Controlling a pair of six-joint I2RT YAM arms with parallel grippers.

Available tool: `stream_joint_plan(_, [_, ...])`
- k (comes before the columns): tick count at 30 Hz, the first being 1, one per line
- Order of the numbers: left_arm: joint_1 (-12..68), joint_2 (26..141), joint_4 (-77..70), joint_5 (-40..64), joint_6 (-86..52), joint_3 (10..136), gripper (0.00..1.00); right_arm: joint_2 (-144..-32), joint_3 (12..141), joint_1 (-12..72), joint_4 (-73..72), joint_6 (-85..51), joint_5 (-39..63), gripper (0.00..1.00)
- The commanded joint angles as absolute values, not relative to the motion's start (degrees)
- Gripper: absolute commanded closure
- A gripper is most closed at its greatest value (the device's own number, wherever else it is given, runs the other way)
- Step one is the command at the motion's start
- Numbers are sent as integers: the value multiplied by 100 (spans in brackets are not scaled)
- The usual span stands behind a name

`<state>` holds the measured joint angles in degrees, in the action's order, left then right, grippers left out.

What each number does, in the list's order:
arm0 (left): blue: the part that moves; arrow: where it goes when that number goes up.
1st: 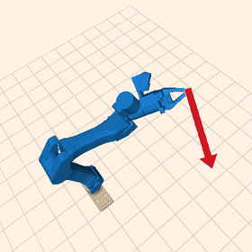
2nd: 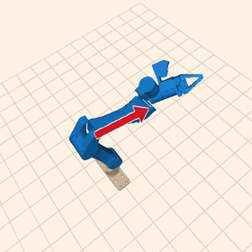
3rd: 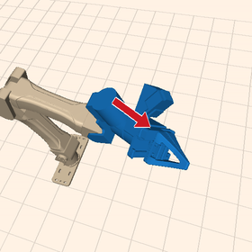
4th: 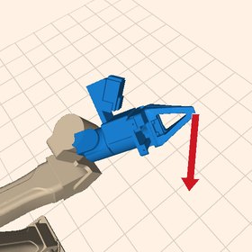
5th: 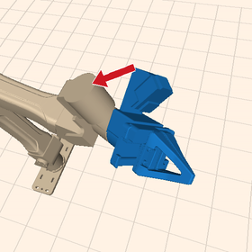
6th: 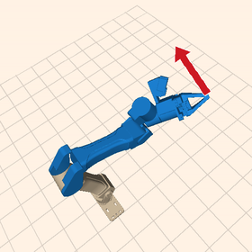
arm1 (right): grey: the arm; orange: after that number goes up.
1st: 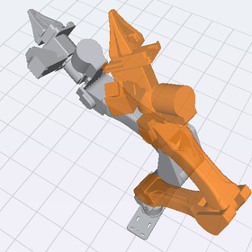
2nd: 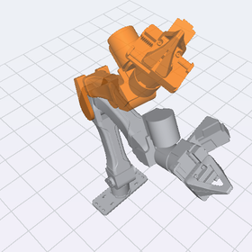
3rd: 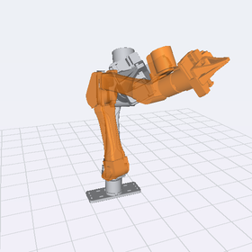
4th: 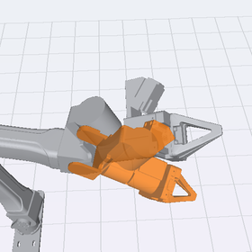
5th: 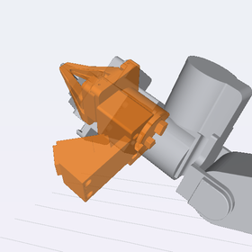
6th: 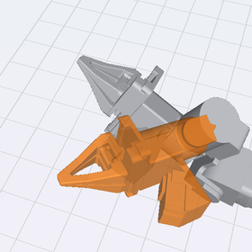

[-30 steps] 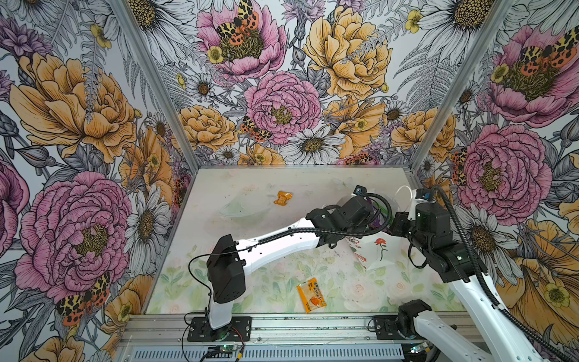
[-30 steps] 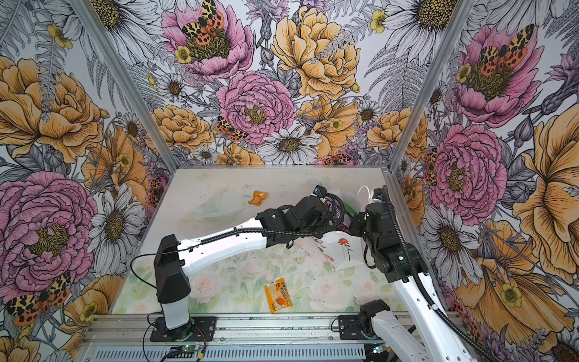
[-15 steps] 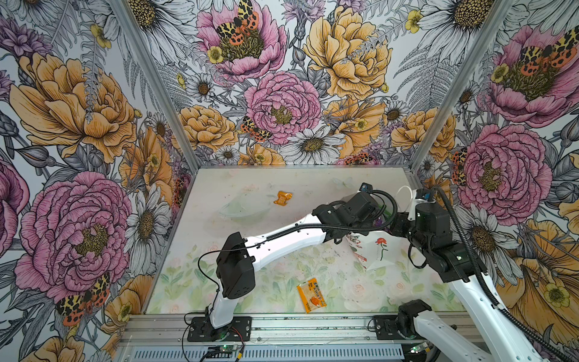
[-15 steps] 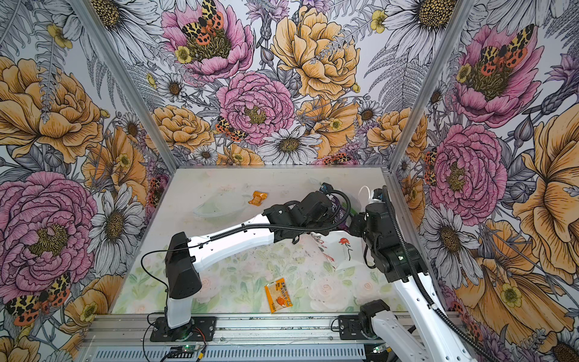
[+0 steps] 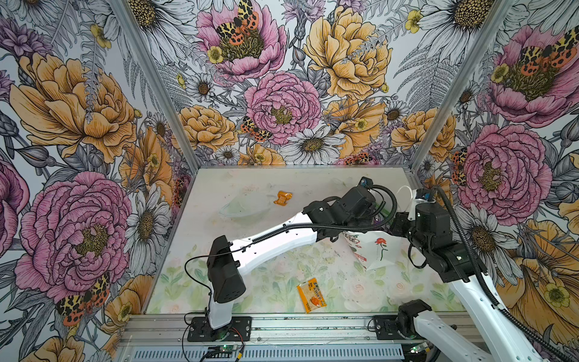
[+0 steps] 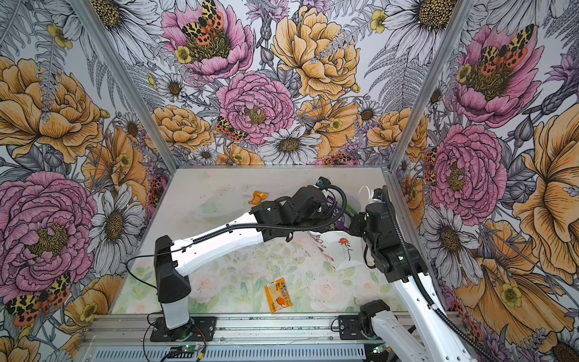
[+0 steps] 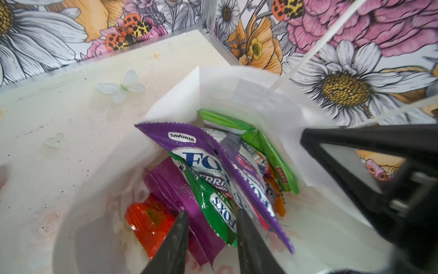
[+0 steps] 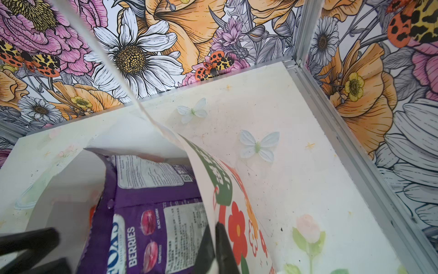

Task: Place the snacks into the paper bag
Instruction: Place the snack in the paper bag.

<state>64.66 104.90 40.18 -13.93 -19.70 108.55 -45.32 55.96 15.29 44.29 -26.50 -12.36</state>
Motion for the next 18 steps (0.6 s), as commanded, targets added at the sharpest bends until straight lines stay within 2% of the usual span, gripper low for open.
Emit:
stream_joint_plan(1, [6569,9988,3882,-1536,-1707,10676,61,-4429,5616,1506,4124,-2725,-1268,100])
stream_joint_plan(8, [6591,9201,3404,-1556,-1714,9963,58,-4435,5614,1510,4122,-2725,-1267,100])
stream_joint_plan(13, [6739,8256,2854,-1888,-1605,9130,46,-4437,5630,1510,4122,-2727,-1267,100])
stream_joint_plan(18, [6767,7179,2496,-2601,-1750,8068,42,-4453,5618,1508,4124,-2725,-1271,100])
